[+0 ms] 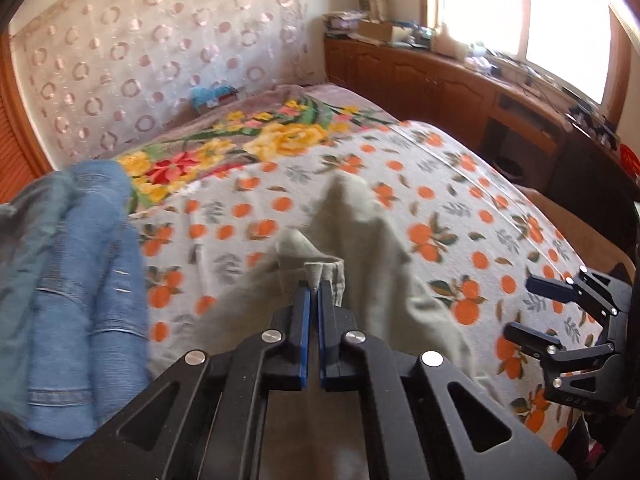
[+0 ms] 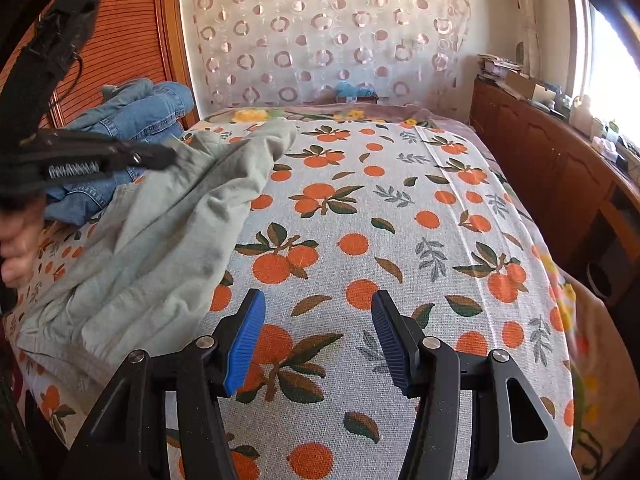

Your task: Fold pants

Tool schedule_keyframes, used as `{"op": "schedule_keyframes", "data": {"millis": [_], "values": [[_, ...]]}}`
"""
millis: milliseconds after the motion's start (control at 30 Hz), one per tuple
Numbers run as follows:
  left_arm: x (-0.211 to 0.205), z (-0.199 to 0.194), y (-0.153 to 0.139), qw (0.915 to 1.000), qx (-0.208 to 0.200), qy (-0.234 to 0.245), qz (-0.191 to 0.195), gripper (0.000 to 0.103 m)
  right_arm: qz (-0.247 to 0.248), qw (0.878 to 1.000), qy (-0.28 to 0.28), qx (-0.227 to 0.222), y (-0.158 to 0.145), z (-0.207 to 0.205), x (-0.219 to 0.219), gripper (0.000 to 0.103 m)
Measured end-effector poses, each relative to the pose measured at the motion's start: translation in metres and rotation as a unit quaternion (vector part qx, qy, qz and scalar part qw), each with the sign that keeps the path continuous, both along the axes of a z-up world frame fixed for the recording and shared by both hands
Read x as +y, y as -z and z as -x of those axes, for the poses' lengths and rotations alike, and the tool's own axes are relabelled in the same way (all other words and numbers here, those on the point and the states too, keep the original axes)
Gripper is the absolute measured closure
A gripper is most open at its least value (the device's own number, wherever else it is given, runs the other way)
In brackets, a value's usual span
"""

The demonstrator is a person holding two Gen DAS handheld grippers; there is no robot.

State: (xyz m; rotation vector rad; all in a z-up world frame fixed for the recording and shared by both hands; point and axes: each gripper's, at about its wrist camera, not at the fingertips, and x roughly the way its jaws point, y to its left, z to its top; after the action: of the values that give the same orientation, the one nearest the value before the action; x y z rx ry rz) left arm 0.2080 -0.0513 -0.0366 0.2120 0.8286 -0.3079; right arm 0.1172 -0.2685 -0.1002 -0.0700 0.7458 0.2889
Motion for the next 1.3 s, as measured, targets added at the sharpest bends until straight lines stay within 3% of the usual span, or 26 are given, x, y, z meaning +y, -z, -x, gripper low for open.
{"op": "schedule_keyframes", "data": {"millis": [200,600,967,1167,1233,1300], "values": [[0.048,-0.014,-0.014,0.998,-0.02,-0.058,-0.018,0.099,0.002,1.0,0.0,0.003,0.0,-0.001,0.001,0.046],[0.081,-0.018,0.011,0.9935,-0.014,-0.105,-0.042,0.099,0.005,1.0,-0.001,0.004,0.001,-0.003,0.001,0.046],[0.089,0.016,0.005,0.9946,-0.02,-0.101,0.012,0.093,0.006,1.0,-0.001,0.004,0.002,-0.003,0.002,0.046],[0.088,0.051,0.009,0.9953,-0.018,-0.085,0.042,0.074,0.006,1.0,-0.001,0.005,0.002,-0.003,0.001,0.046],[0.086,0.061,0.012,0.9955,-0.022,-0.08,0.045,0.055,0.006,1.0,-0.001,0.005,0.002,-0.003,0.001,0.046],[0.082,0.072,0.013,0.9955,-0.032,-0.074,0.051,0.051,0.007,1.0,-0.001,0.006,0.002,-0.003,0.002,0.046]]}}
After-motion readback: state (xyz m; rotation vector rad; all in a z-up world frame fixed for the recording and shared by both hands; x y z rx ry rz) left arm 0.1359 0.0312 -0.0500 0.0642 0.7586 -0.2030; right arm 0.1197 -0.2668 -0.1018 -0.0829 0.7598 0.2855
